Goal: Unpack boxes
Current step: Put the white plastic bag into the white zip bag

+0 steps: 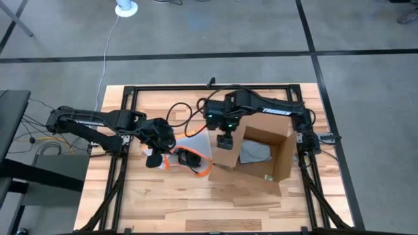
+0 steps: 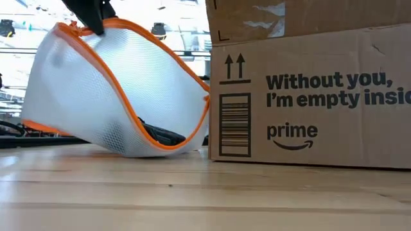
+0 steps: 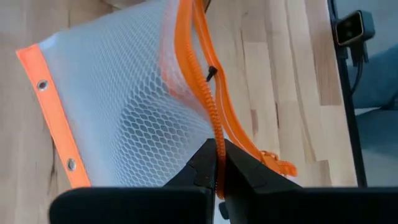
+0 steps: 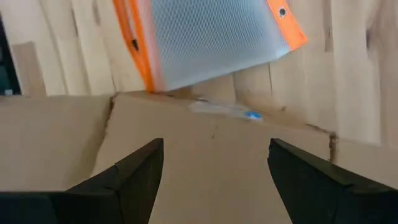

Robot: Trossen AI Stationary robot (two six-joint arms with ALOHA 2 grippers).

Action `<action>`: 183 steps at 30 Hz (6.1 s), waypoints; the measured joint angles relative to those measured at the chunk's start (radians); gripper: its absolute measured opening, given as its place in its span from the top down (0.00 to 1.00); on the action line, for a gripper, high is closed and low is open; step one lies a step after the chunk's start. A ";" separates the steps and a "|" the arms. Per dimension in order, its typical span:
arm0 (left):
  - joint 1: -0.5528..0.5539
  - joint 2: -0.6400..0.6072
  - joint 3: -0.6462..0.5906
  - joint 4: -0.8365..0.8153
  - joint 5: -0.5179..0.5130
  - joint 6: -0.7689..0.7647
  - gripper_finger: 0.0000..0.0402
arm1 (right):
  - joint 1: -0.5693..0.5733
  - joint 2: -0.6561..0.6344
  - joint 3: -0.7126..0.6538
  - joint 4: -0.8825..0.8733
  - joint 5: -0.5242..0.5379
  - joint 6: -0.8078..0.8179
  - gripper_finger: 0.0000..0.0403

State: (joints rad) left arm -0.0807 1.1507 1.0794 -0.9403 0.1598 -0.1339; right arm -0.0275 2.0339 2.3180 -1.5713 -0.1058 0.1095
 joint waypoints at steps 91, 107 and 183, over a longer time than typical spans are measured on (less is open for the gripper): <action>0.024 0.001 -0.039 -0.038 -0.019 -0.043 1.00 | 0.142 -0.390 -1.234 0.468 0.174 0.328 0.33; 0.024 0.001 -0.039 -0.044 -0.016 -0.060 1.00 | 0.194 -0.385 -1.248 0.482 0.161 0.345 0.33; 0.031 0.001 -0.038 -0.064 -0.019 -0.008 1.00 | 0.284 -0.600 -1.077 0.560 0.453 1.077 0.92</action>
State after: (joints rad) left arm -0.0496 1.1515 1.0416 -1.0039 0.1410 -0.1421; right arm 0.2563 1.4344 1.2410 -1.0109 0.3469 1.1865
